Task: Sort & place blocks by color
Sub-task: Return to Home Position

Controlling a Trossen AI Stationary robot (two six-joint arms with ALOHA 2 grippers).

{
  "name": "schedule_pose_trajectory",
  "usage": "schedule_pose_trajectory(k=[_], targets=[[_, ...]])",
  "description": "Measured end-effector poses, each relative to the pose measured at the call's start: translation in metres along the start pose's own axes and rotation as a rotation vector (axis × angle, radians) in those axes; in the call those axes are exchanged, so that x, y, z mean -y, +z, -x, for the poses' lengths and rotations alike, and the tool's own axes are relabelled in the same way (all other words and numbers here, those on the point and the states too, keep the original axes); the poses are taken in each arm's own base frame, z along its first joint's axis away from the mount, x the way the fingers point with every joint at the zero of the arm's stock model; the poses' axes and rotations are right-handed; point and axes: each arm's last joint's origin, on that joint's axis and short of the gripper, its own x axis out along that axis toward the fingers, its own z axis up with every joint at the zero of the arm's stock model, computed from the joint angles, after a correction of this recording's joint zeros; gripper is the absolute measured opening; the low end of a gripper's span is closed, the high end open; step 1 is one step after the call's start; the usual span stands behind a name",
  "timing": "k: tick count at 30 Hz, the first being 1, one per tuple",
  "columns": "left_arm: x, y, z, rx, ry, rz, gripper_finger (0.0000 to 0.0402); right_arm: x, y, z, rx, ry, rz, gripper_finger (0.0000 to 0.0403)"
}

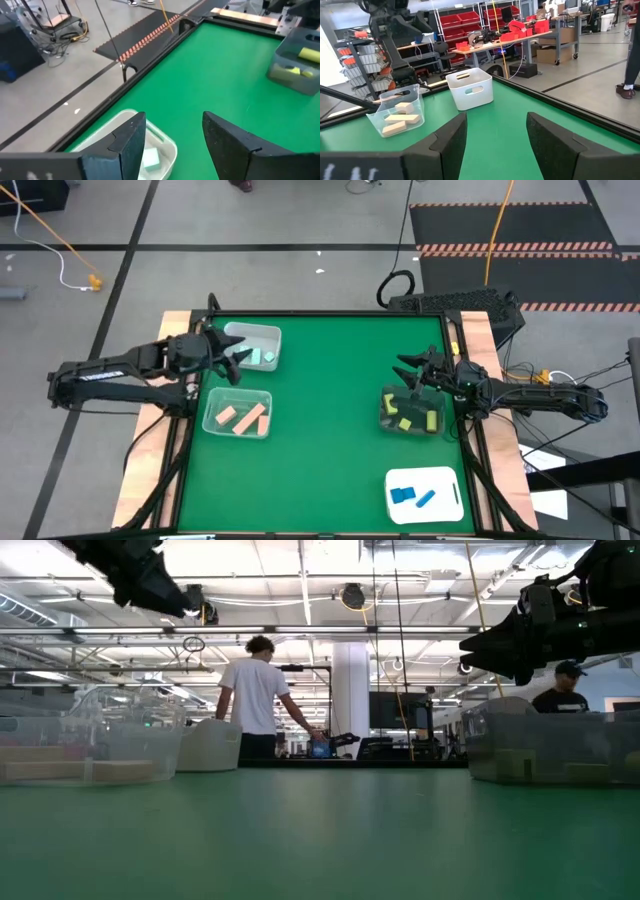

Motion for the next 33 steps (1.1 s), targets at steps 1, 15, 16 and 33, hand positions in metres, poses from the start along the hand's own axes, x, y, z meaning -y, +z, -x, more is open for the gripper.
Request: schedule_pose_trajectory(k=[1, 15, 16, 33], targets=[[-0.002, -0.005, 0.001, 0.001, -0.001, 0.004, 0.0198, 0.0, 0.0, 0.0, 0.0, 0.0, 0.0, 0.0196], [-0.002, -0.073, -0.019, 0.209, -0.103, 0.1, 0.0198, 0.0, 0.0, 0.0, 0.0, 0.0, 0.0, 0.0196], [-0.002, -0.077, -0.02, 0.218, -0.104, 0.106, 0.0198, 0.0, 0.0, 0.0, 0.0, 0.001, 0.0, 0.0196], [-0.001, -0.126, -0.04, 0.312, -0.117, 0.138, 0.0198, 0.0, 0.0, 0.0, 0.0, 0.001, 0.0, 0.0196]])
